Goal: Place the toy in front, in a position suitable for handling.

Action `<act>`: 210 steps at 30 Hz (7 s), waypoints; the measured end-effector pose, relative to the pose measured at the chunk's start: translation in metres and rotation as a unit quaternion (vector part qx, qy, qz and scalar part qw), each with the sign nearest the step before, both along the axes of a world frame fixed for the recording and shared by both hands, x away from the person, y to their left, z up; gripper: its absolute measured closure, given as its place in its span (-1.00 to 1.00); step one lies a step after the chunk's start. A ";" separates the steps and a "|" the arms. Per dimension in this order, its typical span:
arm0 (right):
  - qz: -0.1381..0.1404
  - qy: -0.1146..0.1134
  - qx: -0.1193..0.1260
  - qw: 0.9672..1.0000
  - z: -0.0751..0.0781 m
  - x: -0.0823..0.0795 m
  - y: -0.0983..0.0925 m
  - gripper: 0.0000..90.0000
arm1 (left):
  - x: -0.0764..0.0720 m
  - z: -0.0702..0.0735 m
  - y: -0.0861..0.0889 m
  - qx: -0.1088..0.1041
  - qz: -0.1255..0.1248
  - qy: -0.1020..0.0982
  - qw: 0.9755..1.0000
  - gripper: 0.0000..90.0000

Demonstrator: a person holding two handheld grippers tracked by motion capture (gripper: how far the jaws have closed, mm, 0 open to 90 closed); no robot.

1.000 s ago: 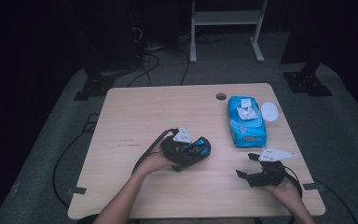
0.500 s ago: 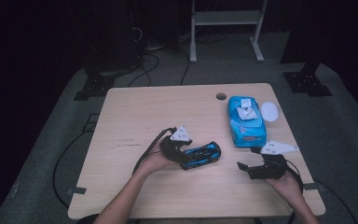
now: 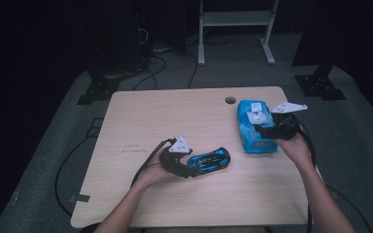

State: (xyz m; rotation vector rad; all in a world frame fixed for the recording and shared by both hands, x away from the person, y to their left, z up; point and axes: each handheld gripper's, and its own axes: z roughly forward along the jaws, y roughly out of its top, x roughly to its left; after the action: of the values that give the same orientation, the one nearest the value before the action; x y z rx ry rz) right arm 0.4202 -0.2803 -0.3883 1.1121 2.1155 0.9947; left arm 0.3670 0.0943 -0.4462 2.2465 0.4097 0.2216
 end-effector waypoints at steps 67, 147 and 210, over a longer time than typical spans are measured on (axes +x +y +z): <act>0.278 0.047 -0.048 0.958 -0.038 -0.064 0.138 0.78 | 0.005 -0.025 0.000 0.009 -0.008 0.004 1.000 -0.65; 0.216 0.047 -0.006 0.975 -0.064 -0.070 0.119 0.91 | 0.007 -0.032 0.002 0.028 -0.032 0.012 0.999 -0.44; 0.297 0.116 0.034 0.947 -0.067 -0.055 0.192 0.92 | 0.005 -0.030 0.006 0.022 -0.032 0.014 0.999 -0.46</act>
State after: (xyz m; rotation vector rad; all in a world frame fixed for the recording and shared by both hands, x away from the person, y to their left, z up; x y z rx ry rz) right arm 0.3651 -0.0884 -0.4553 0.6414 2.7101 1.2552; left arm 0.3723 0.1001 -0.4766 2.3042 0.3508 0.1690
